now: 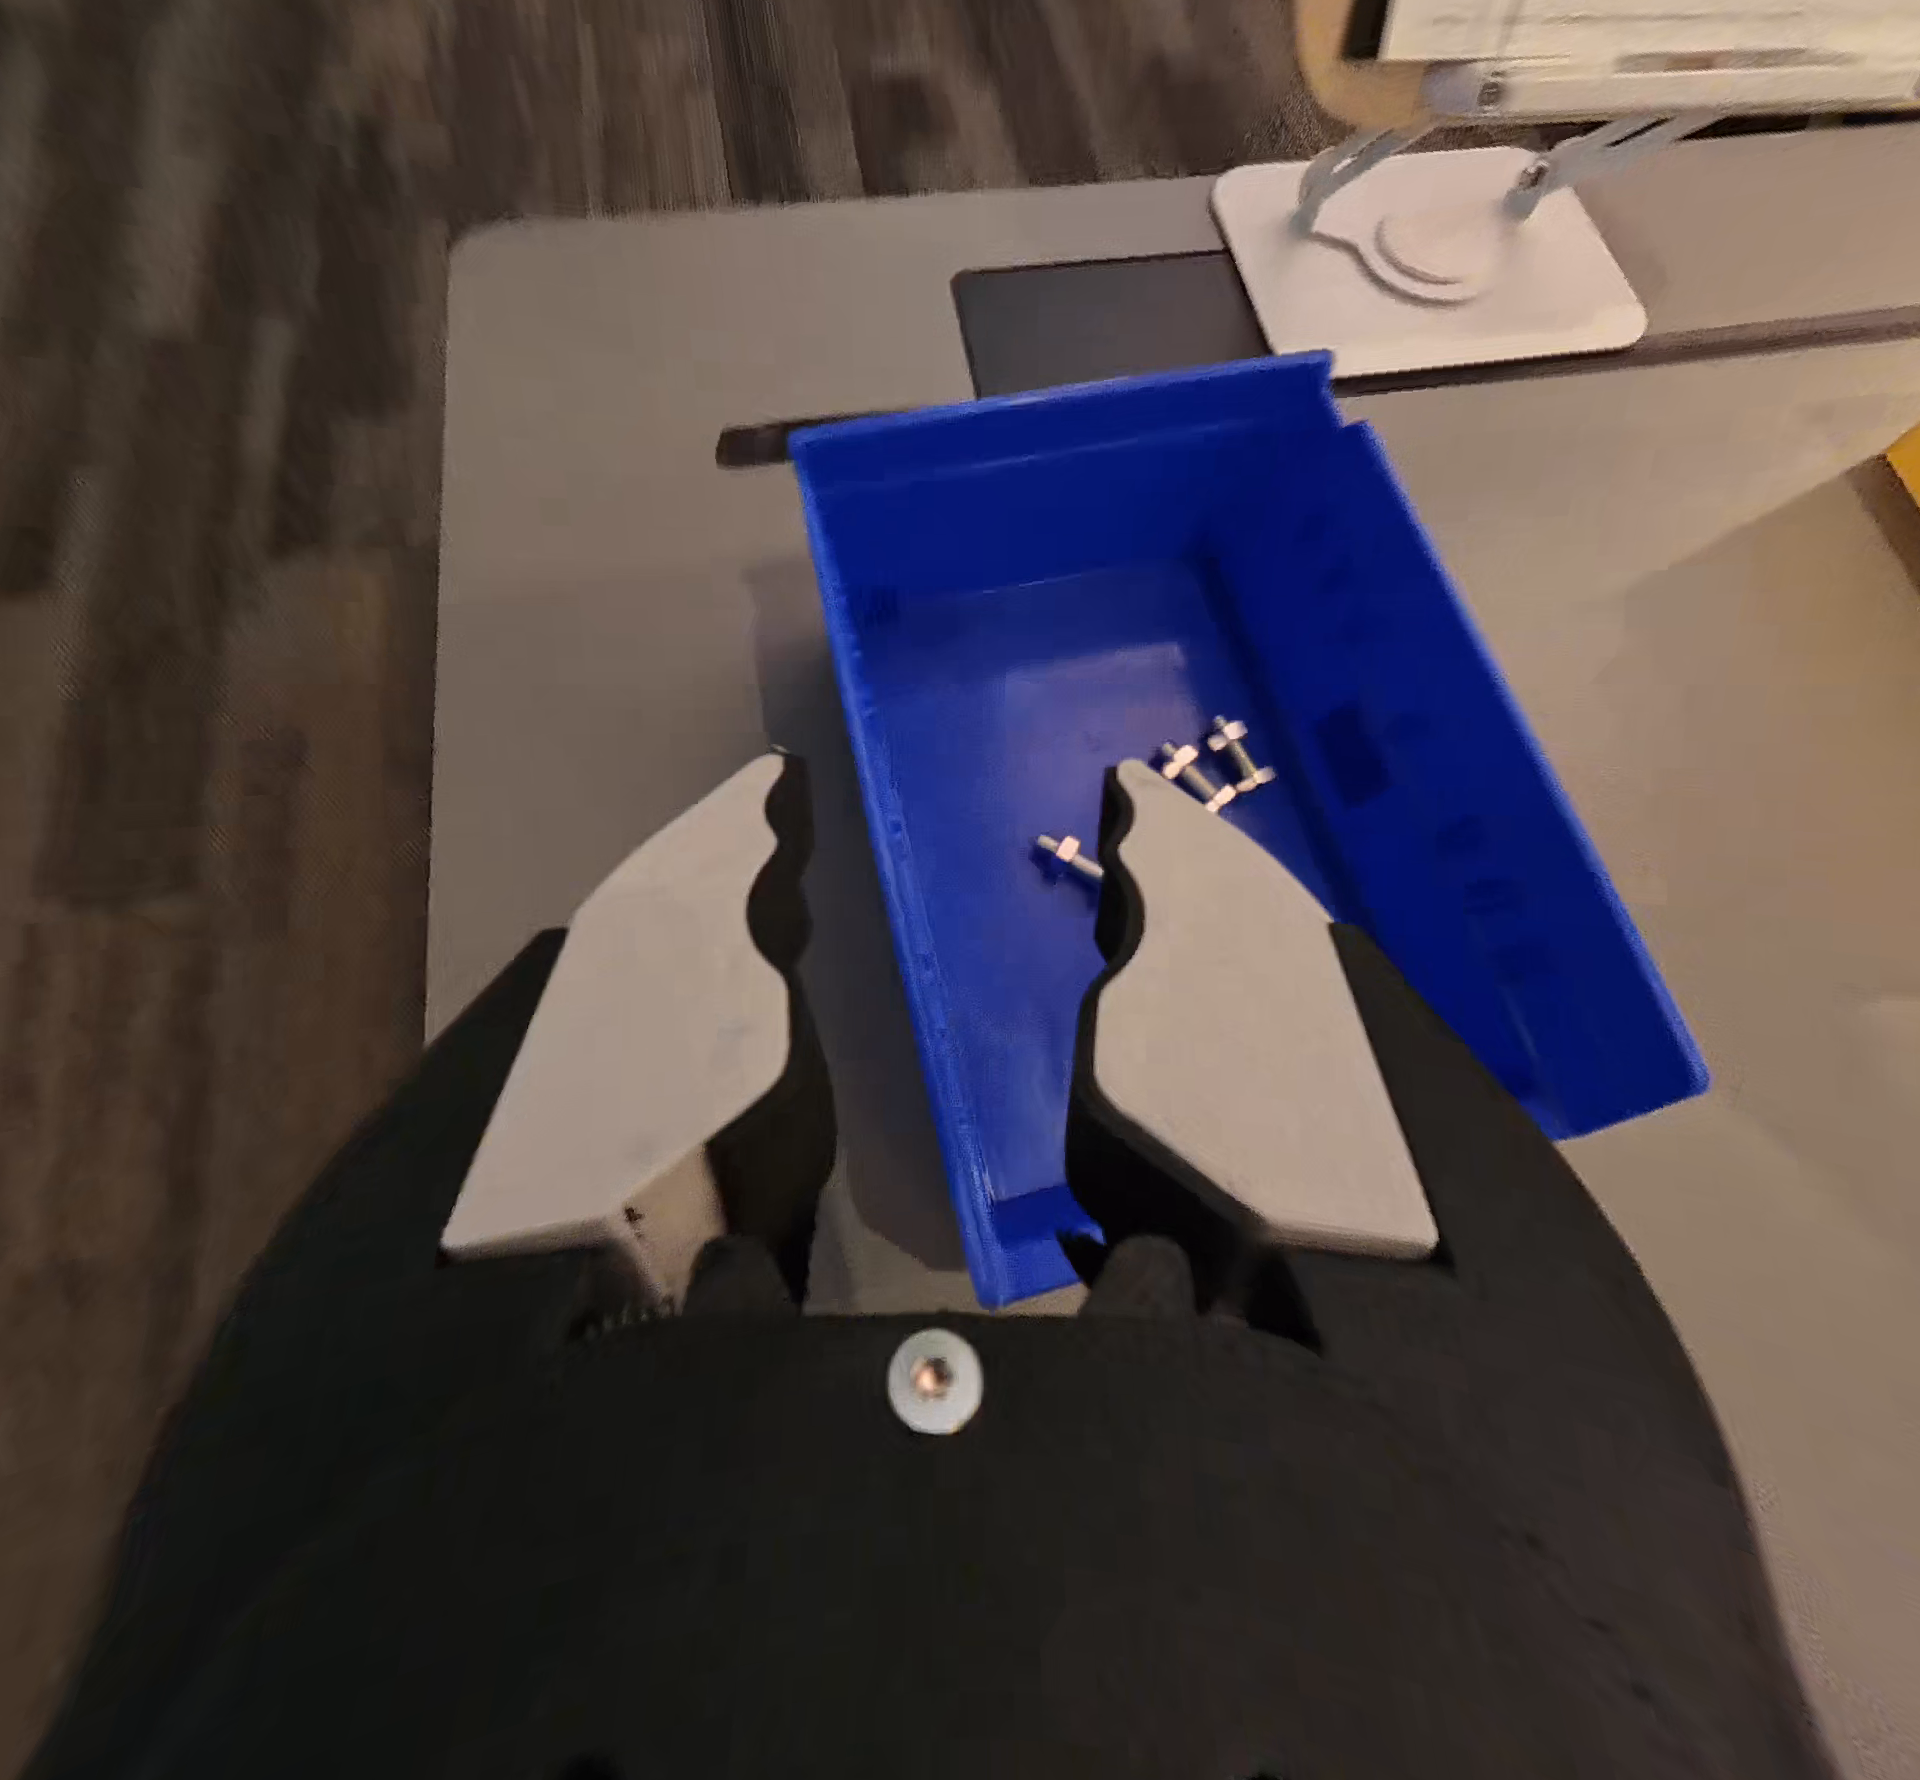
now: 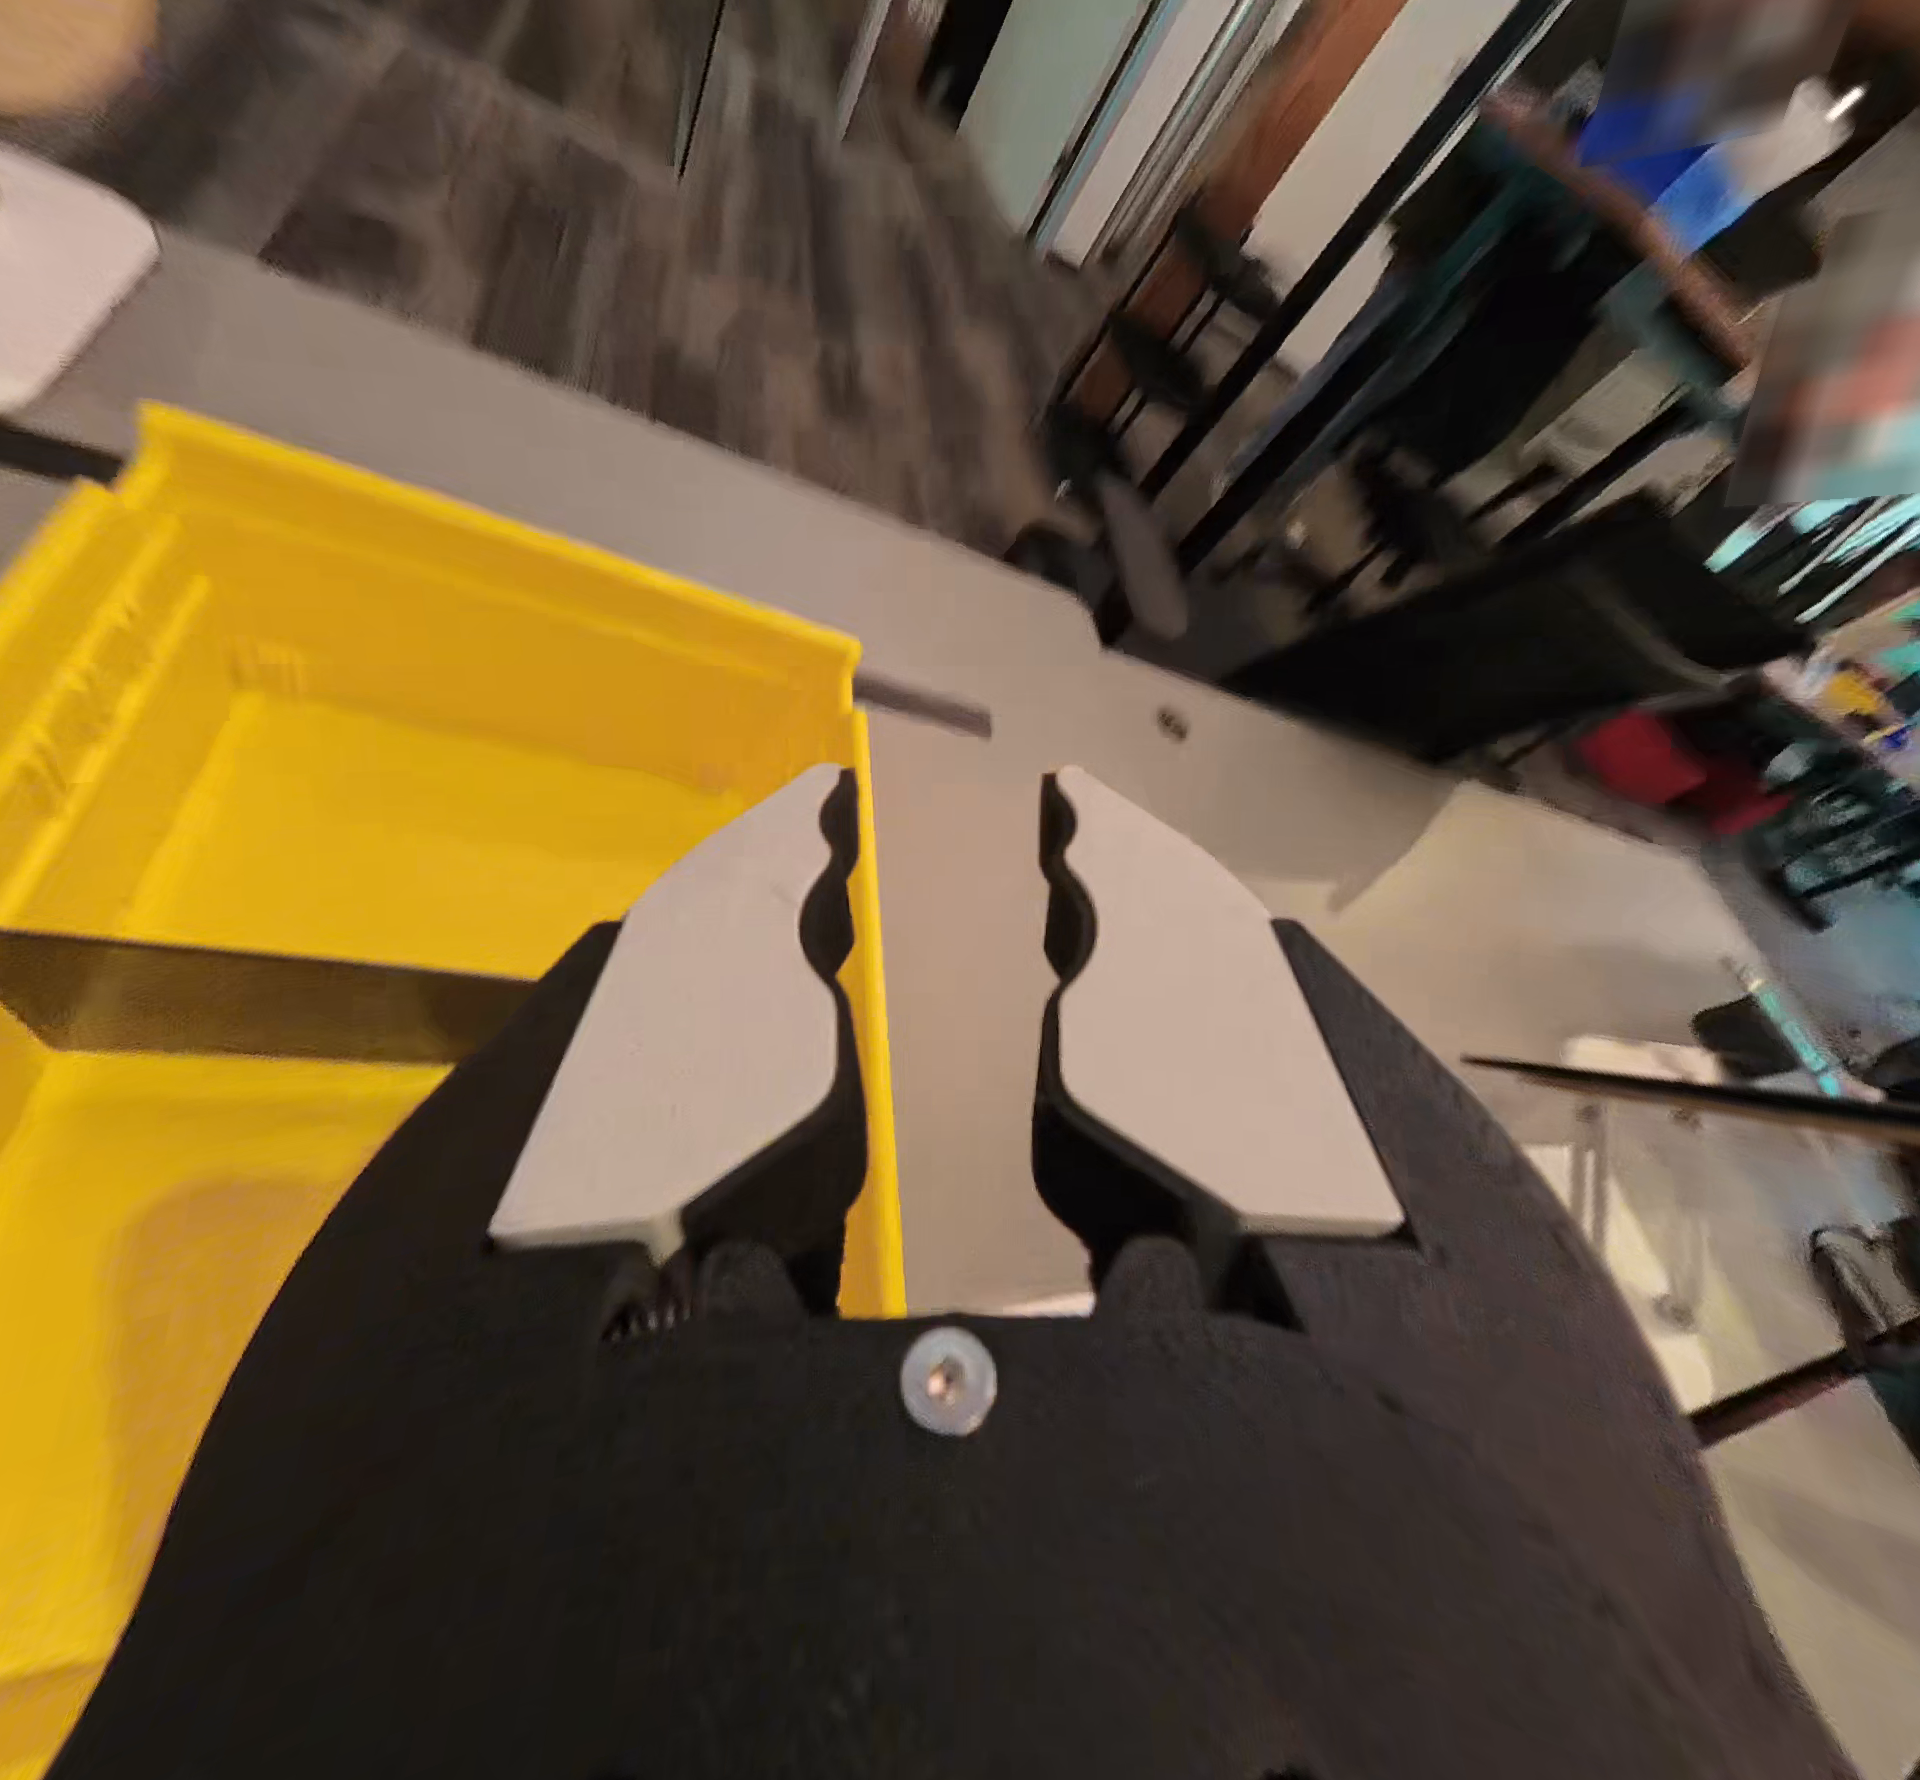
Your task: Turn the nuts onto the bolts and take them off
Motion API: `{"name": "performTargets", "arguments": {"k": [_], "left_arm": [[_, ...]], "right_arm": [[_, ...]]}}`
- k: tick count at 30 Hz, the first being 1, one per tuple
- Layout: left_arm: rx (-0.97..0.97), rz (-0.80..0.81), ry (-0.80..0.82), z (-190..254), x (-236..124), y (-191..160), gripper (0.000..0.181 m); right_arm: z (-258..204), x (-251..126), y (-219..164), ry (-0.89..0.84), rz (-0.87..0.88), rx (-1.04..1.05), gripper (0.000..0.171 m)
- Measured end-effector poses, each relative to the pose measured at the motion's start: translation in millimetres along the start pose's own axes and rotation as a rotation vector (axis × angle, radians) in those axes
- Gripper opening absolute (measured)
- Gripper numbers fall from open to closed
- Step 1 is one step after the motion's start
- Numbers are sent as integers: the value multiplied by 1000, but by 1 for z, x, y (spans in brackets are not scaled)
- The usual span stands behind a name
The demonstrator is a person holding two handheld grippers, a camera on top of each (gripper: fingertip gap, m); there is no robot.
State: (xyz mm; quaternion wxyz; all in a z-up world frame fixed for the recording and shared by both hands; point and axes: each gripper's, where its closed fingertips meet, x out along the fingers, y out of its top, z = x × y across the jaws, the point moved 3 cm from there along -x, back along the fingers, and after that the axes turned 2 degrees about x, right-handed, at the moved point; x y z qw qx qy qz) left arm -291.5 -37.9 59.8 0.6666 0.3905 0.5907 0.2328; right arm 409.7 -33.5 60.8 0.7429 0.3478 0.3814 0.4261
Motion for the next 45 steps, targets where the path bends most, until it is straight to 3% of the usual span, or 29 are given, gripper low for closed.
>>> {"name": "performTargets", "arguments": {"k": [6, 13, 17, 20, 22, 24, 26, 30, 34, 36, 41, 45], "left_arm": [[168, -66, 88, 42, 2, -19, 49], [51, -190, 218, 7, 6, -57, 71], [-33, -314, 164, -4, 16, -91, 77], [-33, -372, 107, -1, 26, -109, 51], [-14, -381, 104, -2, 29, -114, 21], [-23, -357, 75, 1, 31, -113, 6], [-41, -343, 76, 0, 30, -111, 8], [-60, -211, 159, -2, 10, -86, 39], [41, 24, 111, 43, -2, -42, 38], [83, -24, 58, 69, 14, -44, 33], [22, -396, 91, 78, 83, -70, 28], [-134, -461, 122, 69, 121, -80, 37]], "right_arm": [[-30, -25, 34, 0, 118, 7, 46], [-49, -19, 39, 40, 116, 17, 49], [-58, -14, 41, 60, 122, 19, 50], [-67, -10, 47, 88, 130, 20, 50], [-73, -8, 53, 114, 137, 22, 50], [-76, -9, 62, 142, 153, 34, 50], [-75, -14, 75, 168, 190, 59, 50], [-65, -27, 108, 220, 276, 130, 50], [-61, -33, 128, 338, 321, 225, 56], [-67, -32, 126, 428, 327, 286, 58], [-88, -20, 114, 582, 262, 274, 62], [-95, -17, 109, 594, 241, 182, 62]]}}
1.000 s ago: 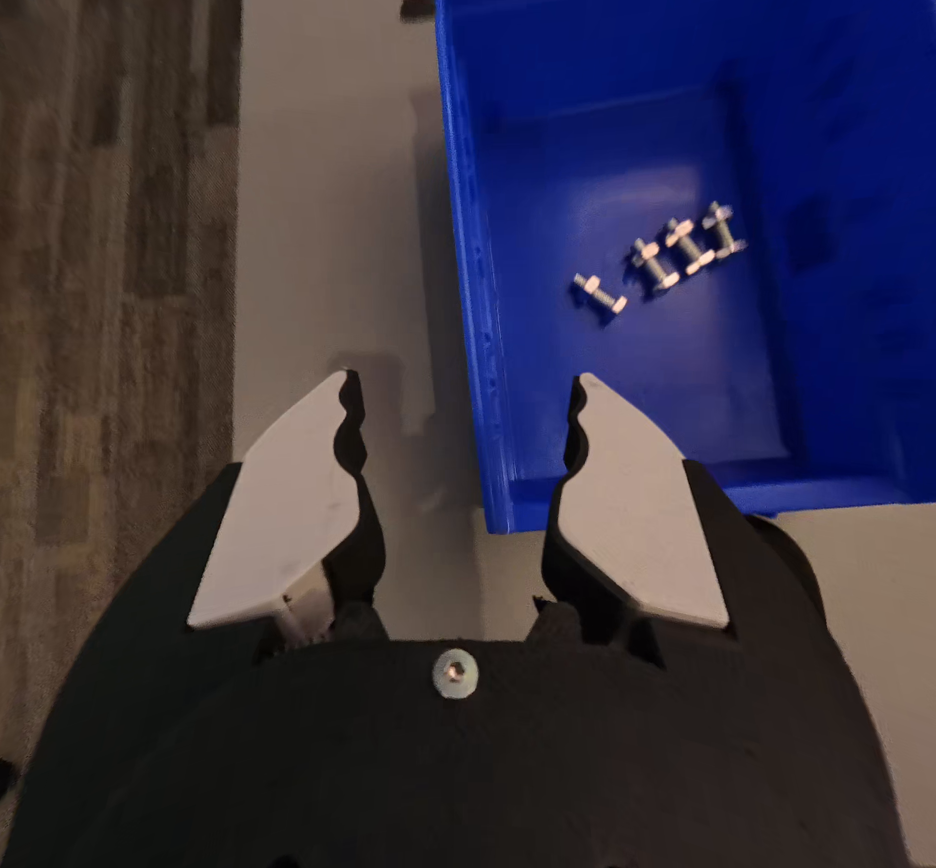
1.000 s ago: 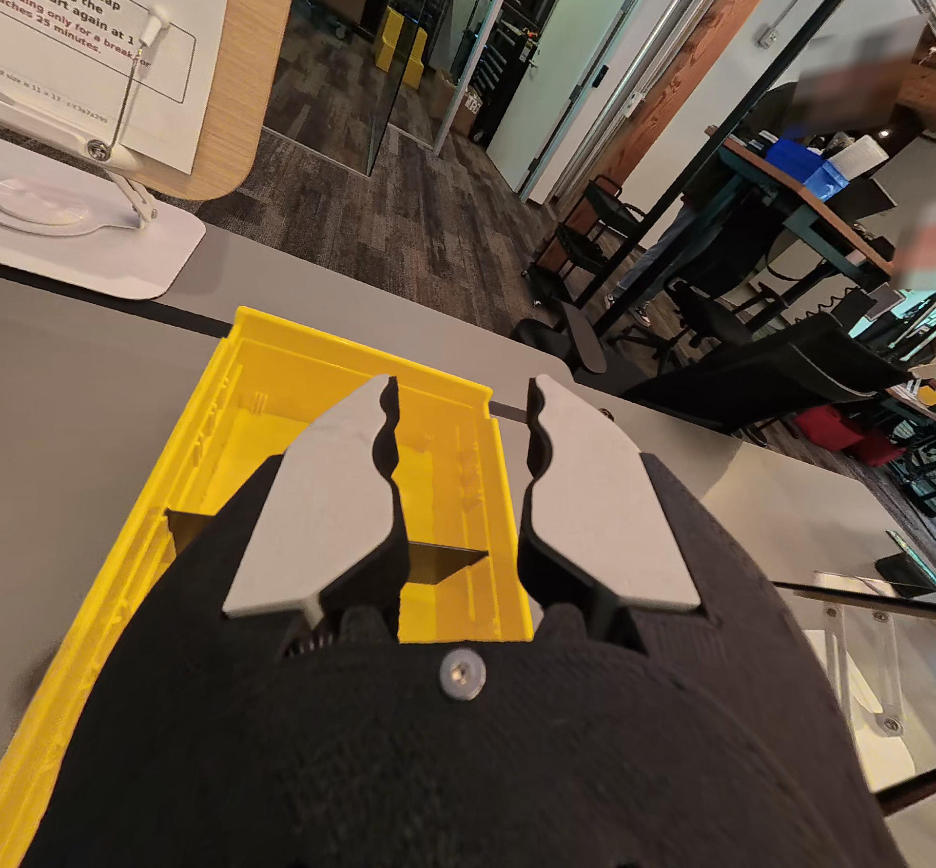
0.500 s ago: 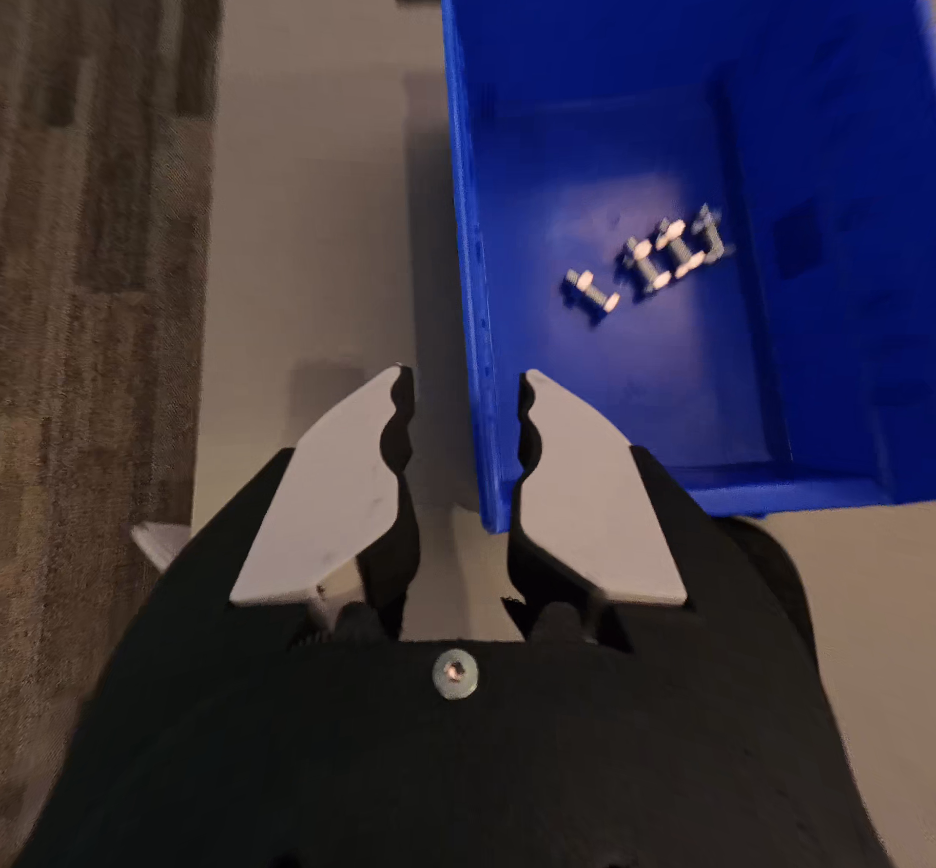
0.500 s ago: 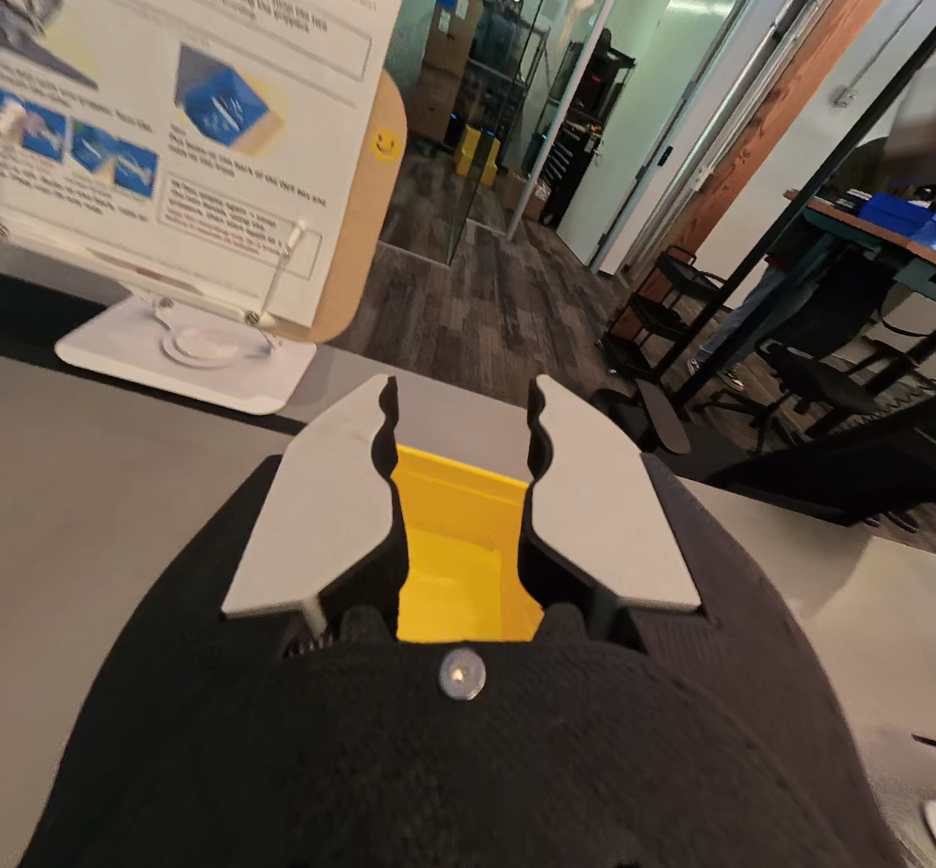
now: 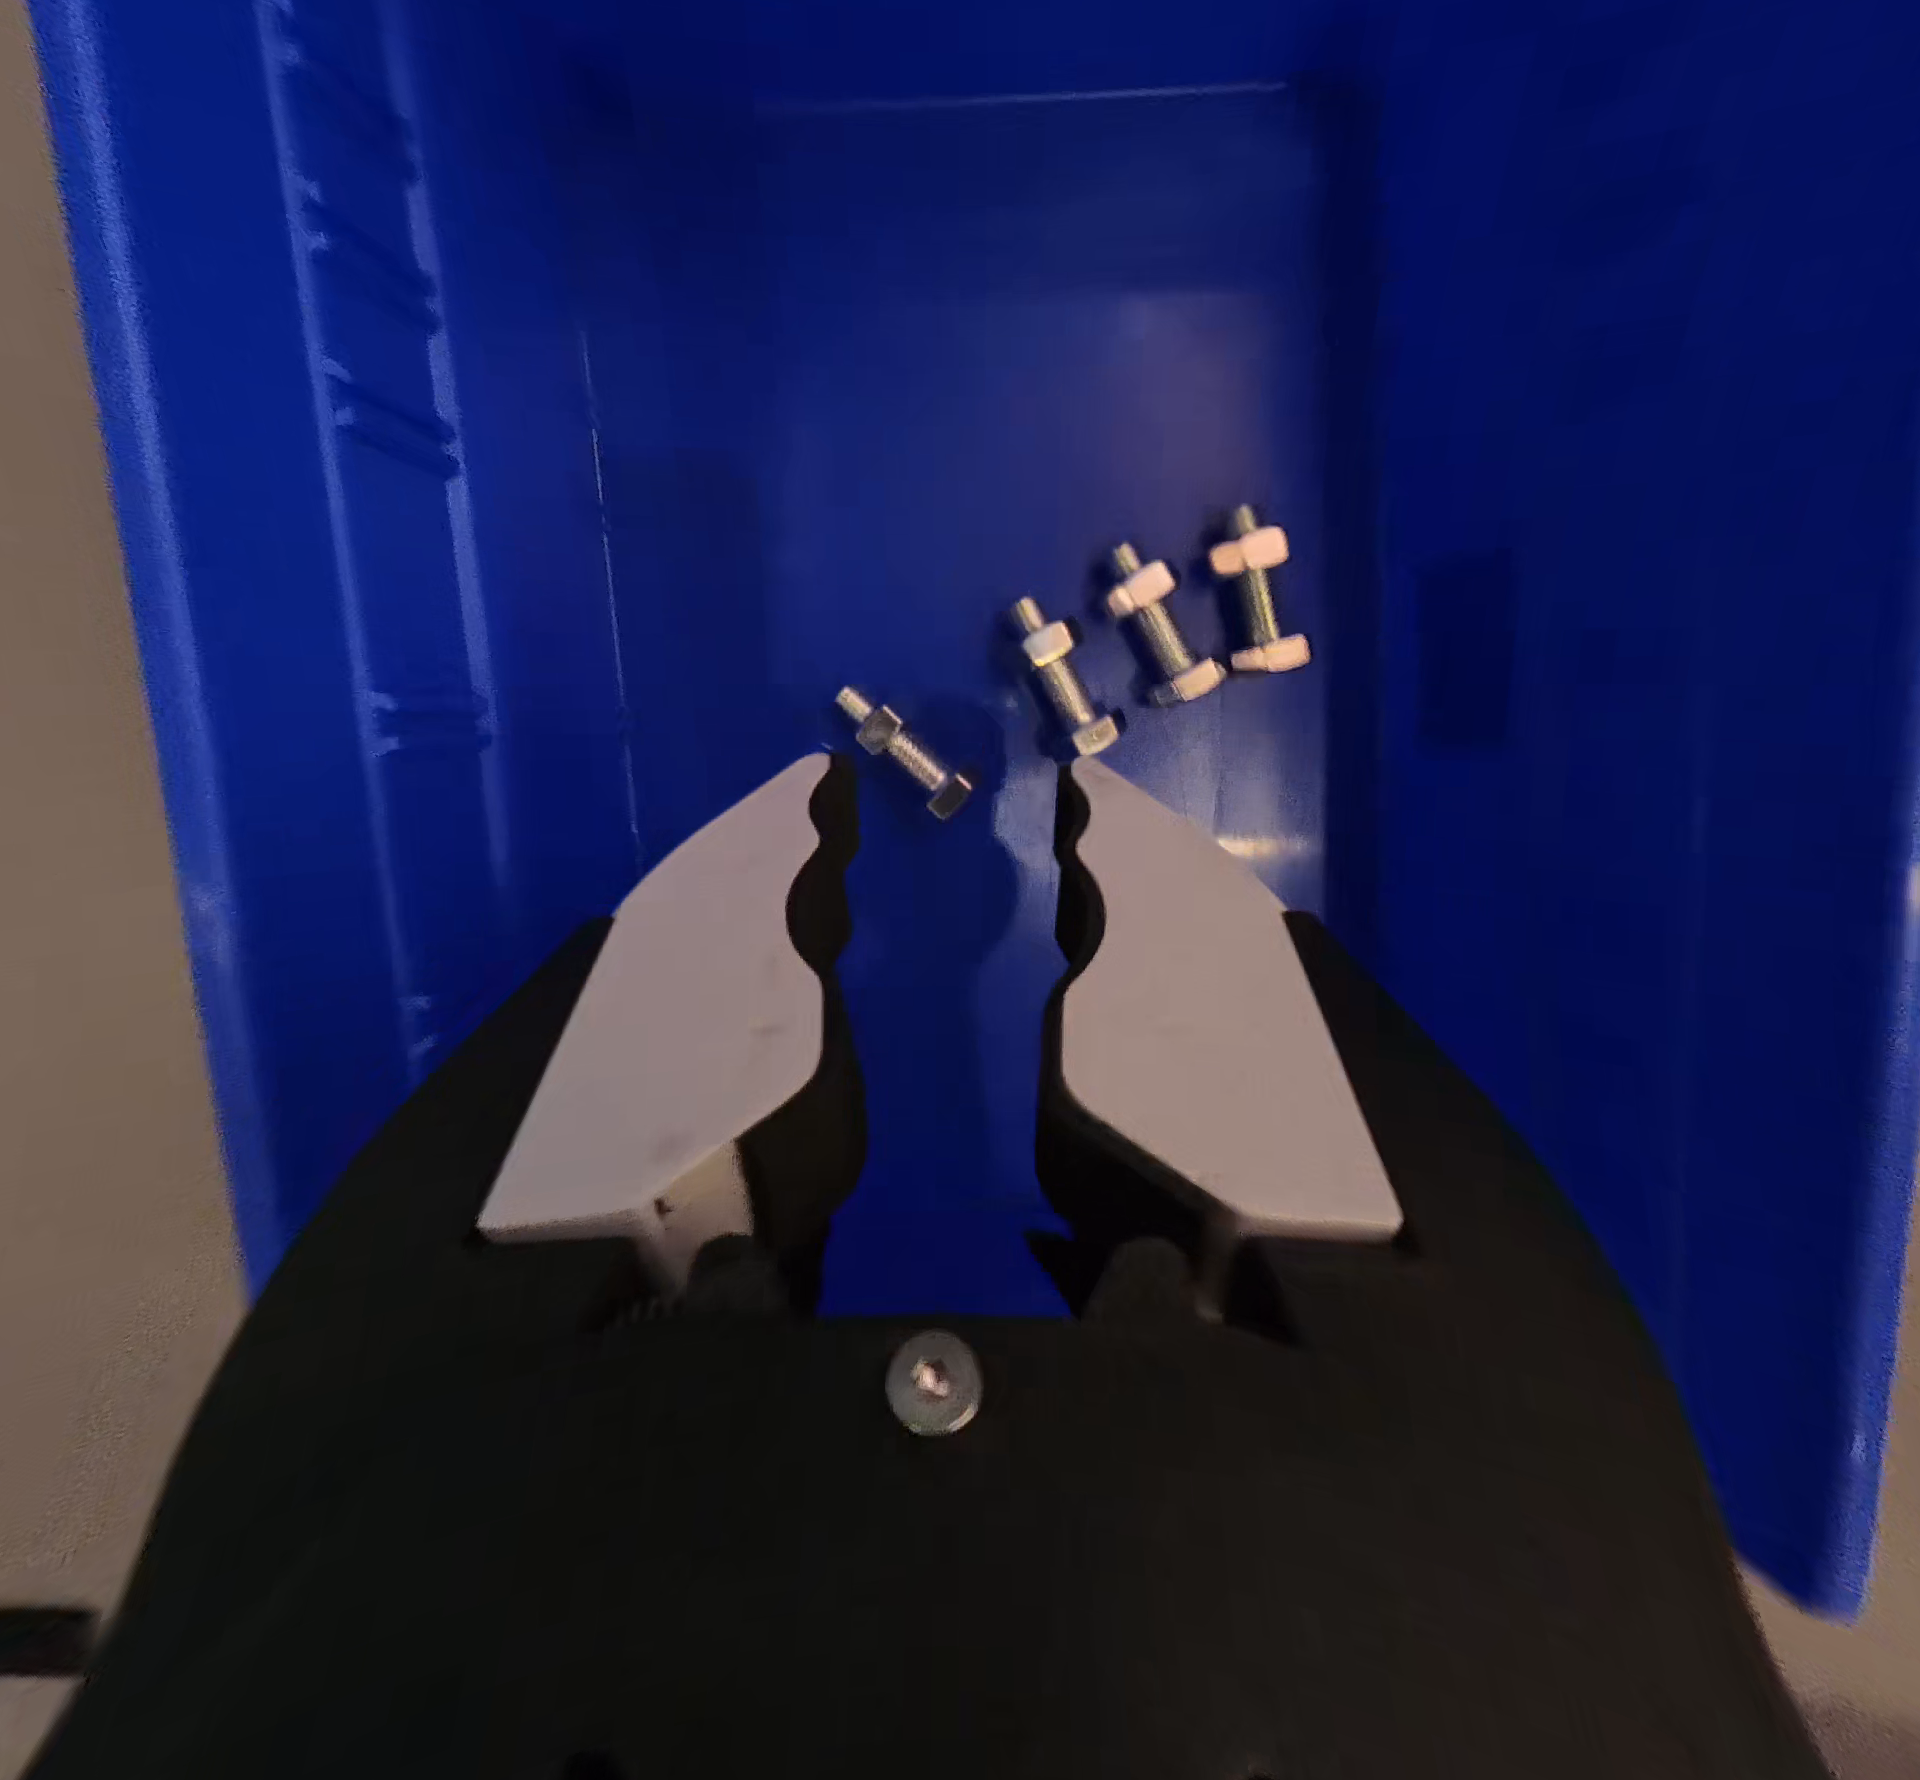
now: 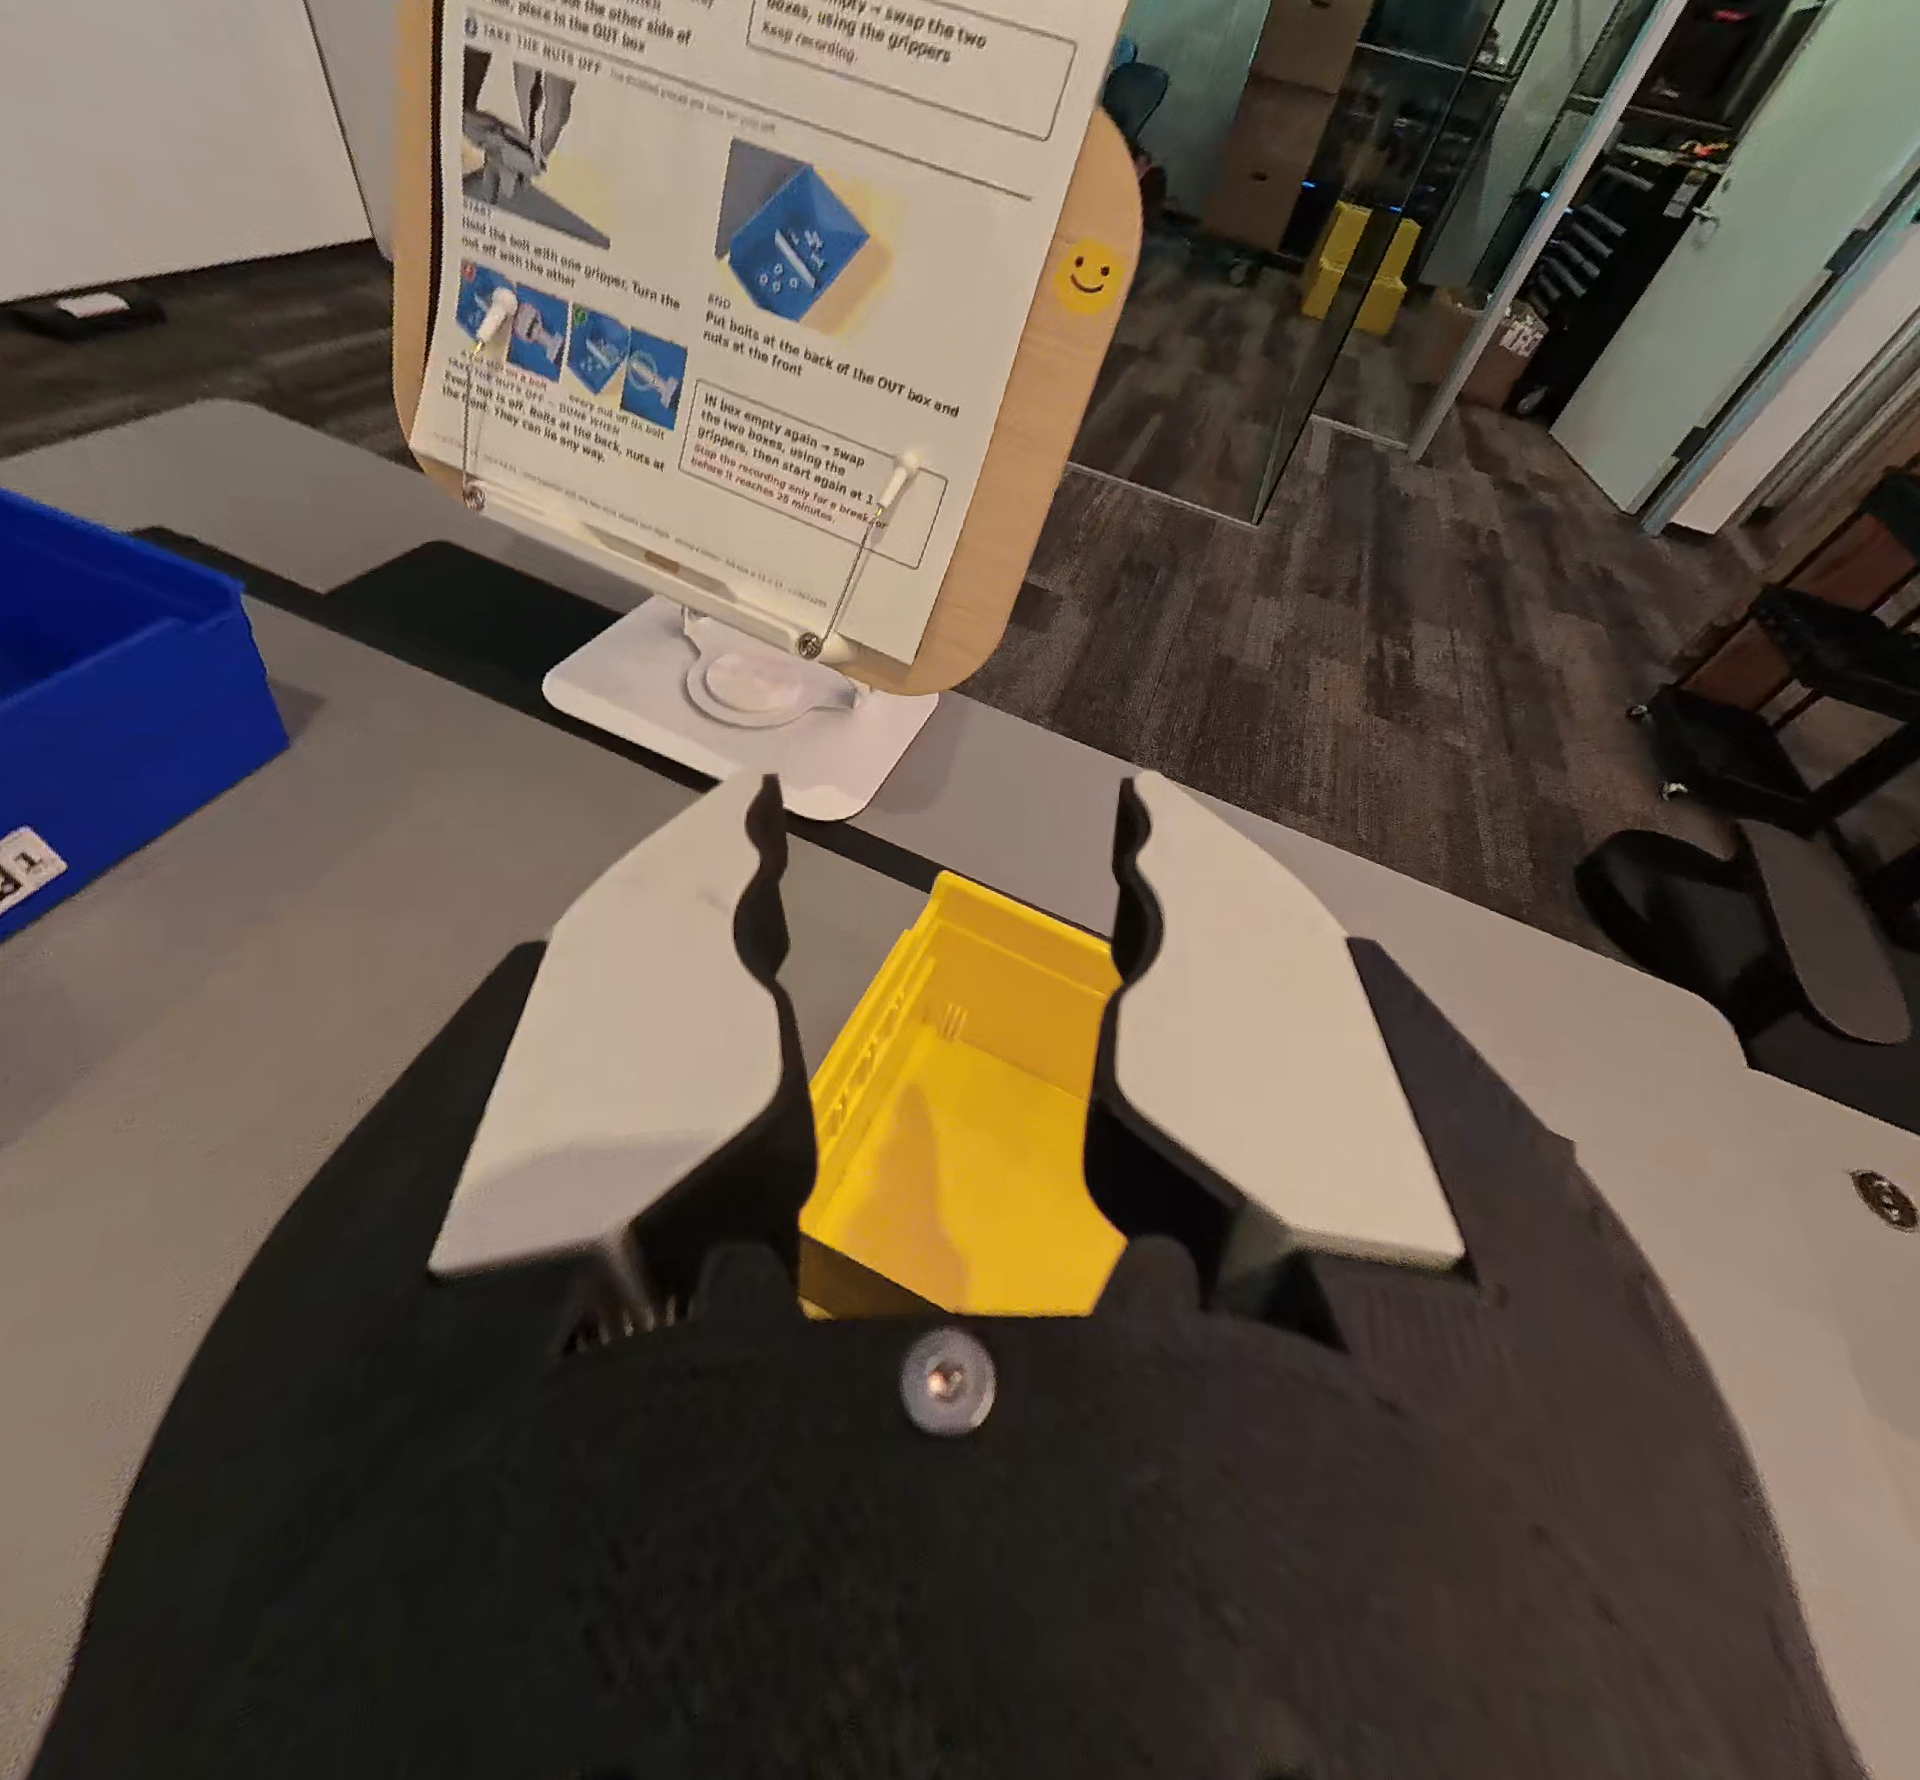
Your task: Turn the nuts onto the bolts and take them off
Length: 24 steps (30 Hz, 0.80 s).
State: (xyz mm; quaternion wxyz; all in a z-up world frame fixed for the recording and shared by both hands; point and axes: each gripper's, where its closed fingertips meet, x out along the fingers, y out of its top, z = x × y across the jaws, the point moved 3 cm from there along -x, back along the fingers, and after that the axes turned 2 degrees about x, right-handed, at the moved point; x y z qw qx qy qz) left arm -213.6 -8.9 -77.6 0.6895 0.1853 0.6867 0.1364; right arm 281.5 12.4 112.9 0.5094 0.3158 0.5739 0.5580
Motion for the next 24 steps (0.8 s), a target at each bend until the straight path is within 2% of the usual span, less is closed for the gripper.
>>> {"name": "performTargets", "arguments": {"k": [3, 8, 9, 10, 11, 14, 19, 24], "left_arm": [[-131, -135, 16, -10, 19, -11, 51], [-206, -280, 7, -19, 40, -23, 53], [-194, -288, 3, -20, 41, -23, 50], [-176, -291, -11, -20, 41, -22, 32], [-147, -305, -19, -20, 42, -22, 21], [-91, -316, -18, -25, 41, -22, 20], [-62, -190, -26, -30, 28, -13, 20], [15, 33, -81, -11, -17, 5, 19]], "right_arm": [[-3, 4, -3, 32, -22, -4, 62], [-10, 8, -4, 78, -35, -23, 62], [-11, 9, -4, 82, -38, -36, 62], [-12, 9, -4, 84, -42, -49, 62], [-13, 9, -4, 84, -46, -60, 62], [-16, 10, -5, 90, -54, -87, 62], [-22, 12, -6, 100, -61, -112, 61], [-35, 17, -7, 135, -68, -127, 61]]}}
